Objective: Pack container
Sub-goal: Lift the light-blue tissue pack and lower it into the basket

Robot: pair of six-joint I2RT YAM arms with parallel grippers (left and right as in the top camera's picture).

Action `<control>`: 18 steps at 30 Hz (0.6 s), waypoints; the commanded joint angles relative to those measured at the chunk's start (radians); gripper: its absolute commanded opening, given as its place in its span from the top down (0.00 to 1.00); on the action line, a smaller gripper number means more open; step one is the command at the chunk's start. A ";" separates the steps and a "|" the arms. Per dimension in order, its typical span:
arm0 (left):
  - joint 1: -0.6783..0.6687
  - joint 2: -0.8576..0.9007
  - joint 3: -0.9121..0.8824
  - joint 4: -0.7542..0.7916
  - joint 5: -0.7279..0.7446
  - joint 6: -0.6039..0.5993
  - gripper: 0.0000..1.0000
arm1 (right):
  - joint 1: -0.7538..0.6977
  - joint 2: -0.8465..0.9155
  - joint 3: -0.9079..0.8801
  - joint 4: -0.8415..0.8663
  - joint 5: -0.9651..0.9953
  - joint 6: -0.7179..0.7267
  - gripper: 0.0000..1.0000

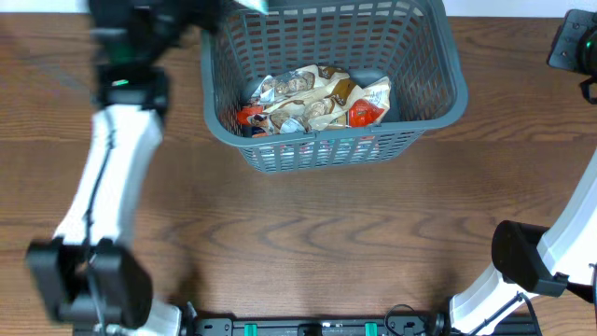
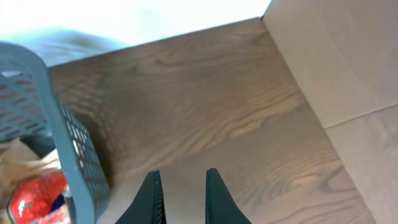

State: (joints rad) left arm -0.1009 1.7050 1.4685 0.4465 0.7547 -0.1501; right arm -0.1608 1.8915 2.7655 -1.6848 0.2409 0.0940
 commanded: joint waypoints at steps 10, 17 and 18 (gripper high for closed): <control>-0.248 0.120 0.004 -0.220 0.015 0.090 0.21 | -0.015 0.011 -0.001 -0.013 -0.077 -0.006 0.98; -0.249 0.116 0.004 -0.273 -0.024 0.162 0.15 | -0.015 0.011 -0.001 -0.013 -0.097 -0.010 0.96; -0.248 0.110 0.004 -0.278 -0.064 0.172 0.16 | -0.014 0.011 -0.001 -0.013 -0.101 -0.031 0.93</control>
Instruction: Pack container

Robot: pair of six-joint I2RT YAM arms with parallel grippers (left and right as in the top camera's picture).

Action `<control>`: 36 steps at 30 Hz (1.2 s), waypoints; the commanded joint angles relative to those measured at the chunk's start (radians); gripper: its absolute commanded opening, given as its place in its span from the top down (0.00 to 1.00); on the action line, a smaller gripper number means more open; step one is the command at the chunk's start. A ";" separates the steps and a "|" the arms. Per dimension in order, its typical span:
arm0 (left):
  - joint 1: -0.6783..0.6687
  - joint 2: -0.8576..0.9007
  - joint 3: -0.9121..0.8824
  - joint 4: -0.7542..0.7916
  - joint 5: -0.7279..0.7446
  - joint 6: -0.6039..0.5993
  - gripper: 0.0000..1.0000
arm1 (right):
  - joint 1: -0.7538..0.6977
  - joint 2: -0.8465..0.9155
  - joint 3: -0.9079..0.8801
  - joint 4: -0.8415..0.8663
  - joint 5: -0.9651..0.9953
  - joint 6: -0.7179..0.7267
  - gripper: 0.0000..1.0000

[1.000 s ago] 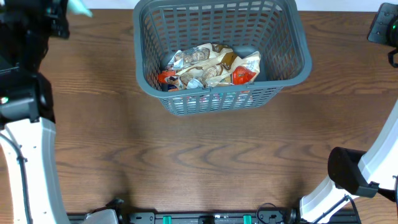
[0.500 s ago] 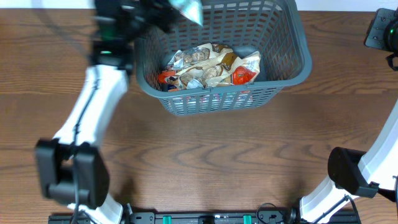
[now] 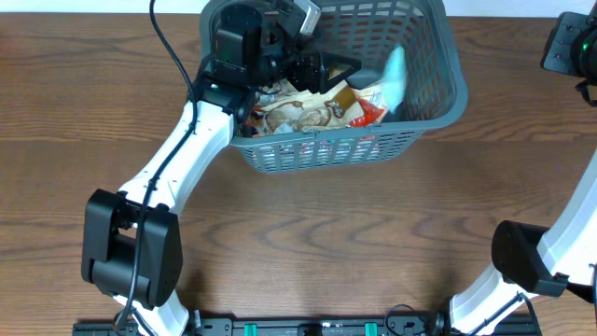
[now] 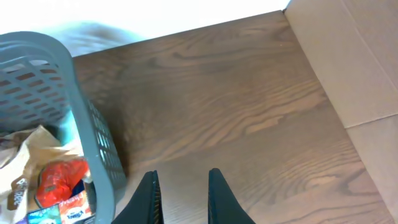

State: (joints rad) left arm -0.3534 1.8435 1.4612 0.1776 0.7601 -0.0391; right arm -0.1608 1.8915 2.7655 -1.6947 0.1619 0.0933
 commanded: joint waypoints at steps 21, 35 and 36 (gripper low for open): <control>0.375 -0.436 0.011 -0.558 -0.859 0.203 0.16 | -0.018 -0.048 -0.001 0.004 0.009 -0.078 0.01; 0.587 -0.580 -0.029 -0.869 -0.858 0.195 0.15 | -0.014 -0.310 -0.045 -0.004 0.014 -0.051 0.01; 0.588 -0.589 -0.042 -0.868 -0.858 0.195 0.15 | -0.014 -0.342 -0.069 -0.004 0.015 -0.059 0.01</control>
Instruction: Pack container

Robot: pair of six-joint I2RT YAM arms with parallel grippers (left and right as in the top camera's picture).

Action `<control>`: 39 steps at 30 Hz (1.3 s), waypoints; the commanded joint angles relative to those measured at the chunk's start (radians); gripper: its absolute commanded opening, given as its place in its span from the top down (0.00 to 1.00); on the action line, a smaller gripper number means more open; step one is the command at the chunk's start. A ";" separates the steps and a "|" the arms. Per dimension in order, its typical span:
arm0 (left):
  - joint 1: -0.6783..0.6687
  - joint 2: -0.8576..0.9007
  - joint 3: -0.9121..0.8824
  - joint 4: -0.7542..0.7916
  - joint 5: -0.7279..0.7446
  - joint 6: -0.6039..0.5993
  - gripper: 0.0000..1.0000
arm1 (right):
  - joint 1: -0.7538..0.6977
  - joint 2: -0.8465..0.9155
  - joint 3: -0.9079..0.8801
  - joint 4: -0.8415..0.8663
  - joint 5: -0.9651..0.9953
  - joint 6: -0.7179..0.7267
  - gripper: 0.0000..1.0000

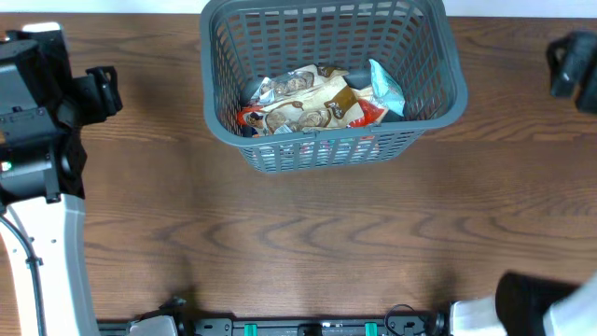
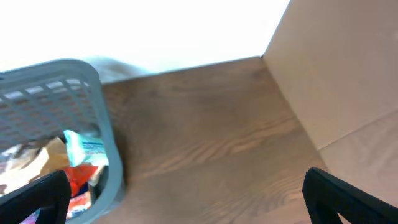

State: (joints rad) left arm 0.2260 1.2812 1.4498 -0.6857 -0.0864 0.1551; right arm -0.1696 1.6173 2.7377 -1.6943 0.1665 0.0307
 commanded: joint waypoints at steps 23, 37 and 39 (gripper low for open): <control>0.008 -0.128 -0.137 0.120 0.015 -0.075 0.15 | -0.009 -1.046 -0.816 -0.003 -0.080 -0.002 0.01; 0.009 -0.211 -0.141 -0.035 0.014 -0.085 0.12 | -0.051 -1.157 -0.985 -0.003 -0.254 -0.053 0.01; 0.009 -0.210 -0.169 -0.063 0.014 -0.086 0.12 | -0.044 -1.189 -1.030 0.008 -0.253 -0.054 0.01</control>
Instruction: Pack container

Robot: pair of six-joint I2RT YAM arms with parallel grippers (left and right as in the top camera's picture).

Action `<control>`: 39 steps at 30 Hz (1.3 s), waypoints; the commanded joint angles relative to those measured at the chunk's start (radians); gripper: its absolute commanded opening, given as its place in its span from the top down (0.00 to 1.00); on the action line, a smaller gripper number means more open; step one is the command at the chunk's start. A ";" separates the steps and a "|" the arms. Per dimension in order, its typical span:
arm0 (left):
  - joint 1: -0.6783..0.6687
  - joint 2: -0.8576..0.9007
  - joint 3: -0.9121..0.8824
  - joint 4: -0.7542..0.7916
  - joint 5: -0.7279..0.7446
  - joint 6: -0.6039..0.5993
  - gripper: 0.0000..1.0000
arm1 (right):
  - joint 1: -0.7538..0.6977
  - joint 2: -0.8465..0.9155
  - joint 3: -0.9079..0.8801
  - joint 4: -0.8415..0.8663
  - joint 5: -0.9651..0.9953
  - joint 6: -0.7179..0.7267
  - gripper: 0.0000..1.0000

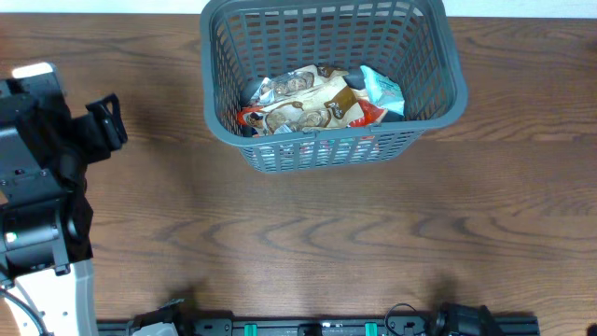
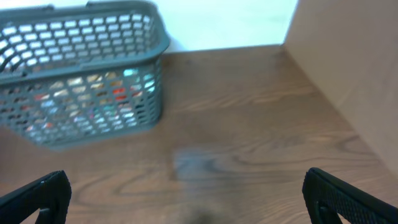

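Note:
A grey plastic basket (image 1: 448,65) stands at the back middle of the table, and the right wrist view shows its side (image 2: 87,74). Inside lie several snack packets (image 1: 308,98), with a light-blue packet (image 1: 381,89) leaning at the right end. My left gripper (image 1: 107,126) is far left of the basket, open and empty. My right gripper (image 2: 186,199) is spread wide, its fingers (image 2: 348,199) at the frame's lower corners, with only bare wood between them. The right arm is out of the overhead view.
The wooden table (image 1: 326,243) stretches in front of the basket. A cardboard wall (image 2: 348,74) rises along the table's right side. A black rail (image 1: 308,327) runs along the front edge.
The left arm sits a little nearer the front edge. The right arm has left the overhead view, and its camera now sees the basket's whole side from farther back. The light-blue packet lies lower.
First the left arm was blurred beside the basket, and my right gripper was narrow near the basket's right wall. Then my left gripper was over the basket with a light-blue packet in the air. Later the packet lay inside, the left arm stood far left, and the right fingers were wide.

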State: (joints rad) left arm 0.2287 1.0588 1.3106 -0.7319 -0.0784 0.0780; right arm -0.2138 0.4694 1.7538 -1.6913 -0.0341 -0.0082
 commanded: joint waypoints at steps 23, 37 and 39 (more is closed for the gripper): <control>0.006 -0.406 -0.650 0.109 0.142 -0.039 0.09 | -0.043 -0.294 -0.299 -0.005 -0.182 -0.008 0.01; 0.006 -0.428 -0.726 0.119 0.150 -0.100 0.05 | -0.066 -0.462 -0.526 -0.005 -0.292 0.022 0.01; 0.006 -0.428 -0.745 0.126 0.150 -0.103 0.05 | -0.065 -0.462 -0.535 -0.006 -0.298 0.022 0.01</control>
State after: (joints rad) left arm 0.2291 0.6327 0.5949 -0.6151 0.0582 0.0002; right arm -0.2703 0.0097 1.2373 -1.6951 -0.2825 -0.0040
